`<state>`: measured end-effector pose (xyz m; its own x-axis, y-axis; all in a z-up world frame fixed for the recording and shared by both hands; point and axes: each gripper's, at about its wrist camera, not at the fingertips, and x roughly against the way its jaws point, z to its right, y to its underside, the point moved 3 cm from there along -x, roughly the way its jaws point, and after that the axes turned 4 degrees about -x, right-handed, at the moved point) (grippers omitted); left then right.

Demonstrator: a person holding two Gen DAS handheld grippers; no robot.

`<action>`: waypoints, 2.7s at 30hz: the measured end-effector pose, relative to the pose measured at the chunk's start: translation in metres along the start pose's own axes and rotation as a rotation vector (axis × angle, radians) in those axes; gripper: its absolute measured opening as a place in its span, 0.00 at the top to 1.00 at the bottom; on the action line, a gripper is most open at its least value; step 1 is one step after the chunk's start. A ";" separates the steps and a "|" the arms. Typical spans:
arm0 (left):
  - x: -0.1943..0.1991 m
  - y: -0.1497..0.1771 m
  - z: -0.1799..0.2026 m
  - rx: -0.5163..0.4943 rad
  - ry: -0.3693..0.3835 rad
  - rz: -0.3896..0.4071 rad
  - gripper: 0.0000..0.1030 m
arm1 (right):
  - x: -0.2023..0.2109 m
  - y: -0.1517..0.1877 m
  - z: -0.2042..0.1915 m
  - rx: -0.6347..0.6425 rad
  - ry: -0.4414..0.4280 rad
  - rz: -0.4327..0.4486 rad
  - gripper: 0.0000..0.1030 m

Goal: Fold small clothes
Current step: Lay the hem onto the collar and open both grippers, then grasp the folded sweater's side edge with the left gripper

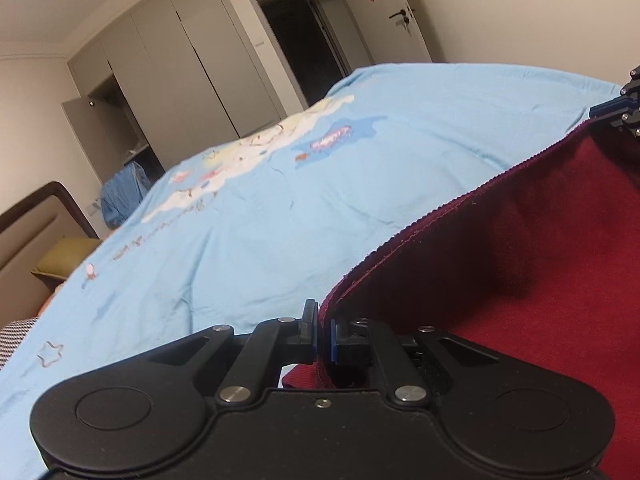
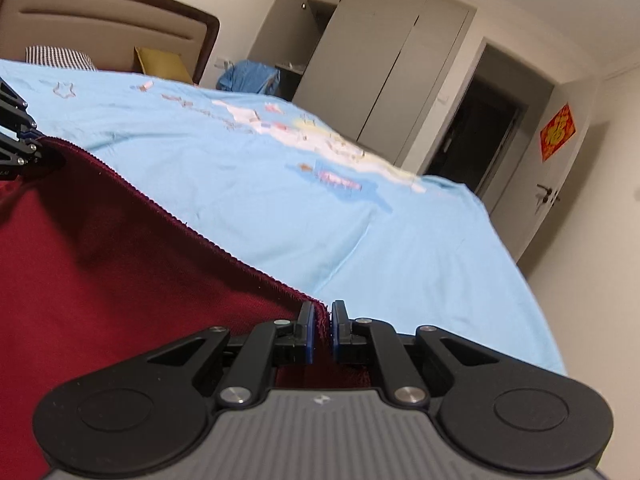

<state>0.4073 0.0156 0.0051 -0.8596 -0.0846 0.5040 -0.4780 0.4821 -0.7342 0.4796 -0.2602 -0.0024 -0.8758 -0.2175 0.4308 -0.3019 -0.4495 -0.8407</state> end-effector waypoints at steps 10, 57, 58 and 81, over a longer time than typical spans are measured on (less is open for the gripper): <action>-0.042 0.017 0.006 0.033 0.033 -0.043 0.81 | -0.033 0.027 0.004 -0.032 -0.019 -0.041 0.92; -0.072 0.064 -0.014 0.585 0.459 0.056 0.01 | -0.046 0.068 0.054 -0.479 -0.407 -0.093 0.00; -0.072 0.063 -0.014 0.583 0.457 0.055 0.01 | -0.046 0.068 0.053 -0.481 -0.409 -0.092 0.00; 0.106 0.092 -0.015 0.650 0.131 0.091 0.01 | 0.094 0.035 -0.036 -0.289 -0.211 0.123 0.00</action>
<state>0.2750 0.0645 -0.0026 -0.8921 0.0578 0.4481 -0.4516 -0.1448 -0.8804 0.3731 -0.2654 -0.0027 -0.8243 -0.4417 0.3541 -0.3198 -0.1529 -0.9351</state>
